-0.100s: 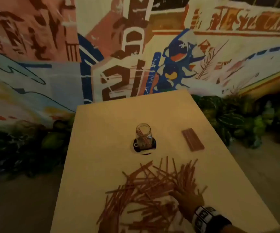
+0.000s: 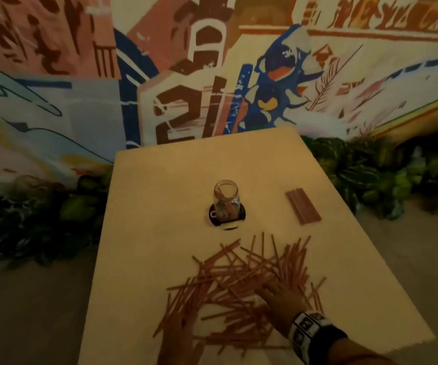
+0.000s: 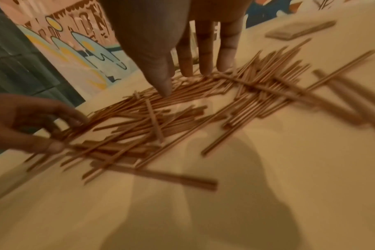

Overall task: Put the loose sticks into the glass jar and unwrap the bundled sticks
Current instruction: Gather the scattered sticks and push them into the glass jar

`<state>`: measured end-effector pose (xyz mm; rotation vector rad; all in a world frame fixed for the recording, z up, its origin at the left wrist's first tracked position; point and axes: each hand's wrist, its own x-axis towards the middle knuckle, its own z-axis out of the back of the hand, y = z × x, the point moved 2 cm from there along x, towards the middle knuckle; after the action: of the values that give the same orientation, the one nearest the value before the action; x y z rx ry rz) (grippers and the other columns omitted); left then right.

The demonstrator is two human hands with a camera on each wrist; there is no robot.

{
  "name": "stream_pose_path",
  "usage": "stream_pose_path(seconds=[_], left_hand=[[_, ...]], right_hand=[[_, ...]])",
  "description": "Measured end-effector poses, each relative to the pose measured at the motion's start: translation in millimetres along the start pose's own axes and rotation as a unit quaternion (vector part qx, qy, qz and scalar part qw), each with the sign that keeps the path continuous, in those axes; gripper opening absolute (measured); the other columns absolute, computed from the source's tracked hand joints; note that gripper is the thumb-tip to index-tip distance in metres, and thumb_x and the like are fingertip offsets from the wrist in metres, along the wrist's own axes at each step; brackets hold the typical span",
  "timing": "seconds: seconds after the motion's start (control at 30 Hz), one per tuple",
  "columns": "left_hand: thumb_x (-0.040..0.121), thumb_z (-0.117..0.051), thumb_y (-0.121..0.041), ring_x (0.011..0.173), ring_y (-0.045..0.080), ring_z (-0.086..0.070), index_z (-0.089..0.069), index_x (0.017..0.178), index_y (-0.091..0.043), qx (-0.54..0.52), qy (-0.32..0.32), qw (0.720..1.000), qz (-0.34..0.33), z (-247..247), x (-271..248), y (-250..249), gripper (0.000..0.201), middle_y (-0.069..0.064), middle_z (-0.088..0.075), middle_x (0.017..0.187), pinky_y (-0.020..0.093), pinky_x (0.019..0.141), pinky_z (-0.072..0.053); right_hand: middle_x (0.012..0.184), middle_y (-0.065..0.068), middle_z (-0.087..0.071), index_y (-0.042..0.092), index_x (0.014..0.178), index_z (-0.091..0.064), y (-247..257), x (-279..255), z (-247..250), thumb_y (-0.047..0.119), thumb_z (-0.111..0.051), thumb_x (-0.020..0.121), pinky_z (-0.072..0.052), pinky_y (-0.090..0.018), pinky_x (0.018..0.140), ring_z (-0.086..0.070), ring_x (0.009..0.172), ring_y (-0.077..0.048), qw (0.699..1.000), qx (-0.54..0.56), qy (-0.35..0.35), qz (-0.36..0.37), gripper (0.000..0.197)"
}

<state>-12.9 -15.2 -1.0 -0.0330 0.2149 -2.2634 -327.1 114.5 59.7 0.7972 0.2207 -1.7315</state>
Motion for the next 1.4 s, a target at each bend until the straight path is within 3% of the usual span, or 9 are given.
stream_pose_path(seconds=[0.07,0.13,0.17,0.47,0.6,0.77,1.07,1.23,1.4], left_hand=[[0.045,-0.081,-0.046,0.107,0.026,-0.066,-0.066,0.117,-0.02,-0.085,0.086,0.992,0.036,-2,19,-71,0.078,0.017,-0.049,0.133,0.026,0.085,-0.056],[0.079,-0.061,-0.031,0.135,0.021,-0.04,-0.045,0.138,-0.023,-0.145,0.219,0.963,0.057,-6,23,-83,0.062,0.007,-0.028,0.152,0.023,0.109,-0.036],[0.087,-0.051,-0.023,0.137,0.017,-0.035,-0.04,0.142,-0.023,-0.147,0.205,0.964,0.082,-9,24,-78,0.056,0.002,-0.027,0.153,0.021,0.111,-0.03],[0.085,-0.049,-0.003,0.12,0.022,-0.053,-0.046,0.132,-0.017,-0.257,0.185,0.929,0.19,11,34,-74,0.049,0.003,-0.056,0.128,0.027,0.1,-0.041],[0.088,-0.051,-0.009,0.131,0.023,-0.045,-0.027,0.146,-0.014,-0.257,0.217,0.907,0.254,15,34,-72,0.063,0.007,-0.042,0.144,0.026,0.106,-0.036],[0.09,-0.049,-0.01,0.124,0.026,-0.048,-0.05,0.129,-0.011,-0.219,0.208,0.898,0.319,24,26,-73,0.039,0.014,-0.047,0.132,0.024,0.102,-0.035],[0.097,-0.035,-0.016,0.126,0.028,-0.05,-0.033,0.143,-0.012,-0.199,0.197,0.871,0.404,41,26,-92,0.046,0.015,-0.051,0.14,0.029,0.102,-0.04],[0.089,-0.046,-0.022,0.123,0.023,-0.052,-0.041,0.135,-0.014,-0.216,0.235,0.866,0.384,36,27,-94,0.047,0.008,-0.053,0.137,0.03,0.103,-0.042],[0.088,-0.051,-0.045,0.123,0.019,-0.051,-0.045,0.132,-0.022,-0.203,0.256,0.88,0.344,31,38,-96,0.05,0.0,-0.053,0.134,0.026,0.1,-0.043]], right_hand=[[0.146,-0.01,-0.034,0.018,0.142,-0.026,18,6,-8,0.053,-0.018,0.084,-0.032,-0.046,0.103,-0.033,0.131,-0.031,0.999,-0.019,0.02,0.029,0.068],[0.14,-0.013,-0.038,0.015,0.141,-0.026,32,11,-22,0.051,-0.03,0.085,-0.032,-0.047,0.099,-0.037,0.125,-0.033,0.997,-0.052,0.047,0.04,0.067],[0.14,-0.014,-0.038,0.014,0.14,-0.026,34,14,-25,0.044,-0.038,0.088,-0.03,-0.047,0.099,-0.036,0.124,-0.033,0.996,-0.074,0.05,0.03,0.061],[0.13,-0.016,-0.048,0.008,0.128,-0.041,30,38,-12,0.008,-0.045,0.088,-0.038,-0.04,0.096,-0.047,0.116,-0.032,0.999,-0.031,0.001,0.025,0.041],[0.094,-0.003,-0.067,0.016,0.1,-0.051,9,44,-2,0.027,-0.08,0.053,-0.052,-0.024,0.06,-0.066,0.077,-0.019,1.0,-0.021,0.004,0.009,0.056],[0.136,-0.014,-0.035,0.008,0.126,-0.042,2,49,28,0.016,-0.036,0.095,-0.037,-0.038,0.093,-0.04,0.117,-0.03,0.995,0.007,0.007,0.096,0.033],[0.116,-0.014,-0.057,0.012,0.122,-0.037,-15,74,63,0.039,-0.033,0.092,-0.046,-0.039,0.076,-0.059,0.093,-0.032,0.996,-0.018,0.011,0.091,0.04],[0.138,-0.015,-0.039,0.018,0.138,-0.023,-5,79,50,0.042,-0.045,0.09,-0.039,-0.043,0.097,-0.045,0.119,-0.033,0.989,-0.079,0.056,0.113,0.059],[0.144,-0.018,-0.029,0.014,0.14,-0.024,13,72,44,0.018,-0.037,0.095,-0.031,-0.049,0.105,-0.034,0.128,-0.038,0.983,-0.111,0.072,0.129,0.047]])
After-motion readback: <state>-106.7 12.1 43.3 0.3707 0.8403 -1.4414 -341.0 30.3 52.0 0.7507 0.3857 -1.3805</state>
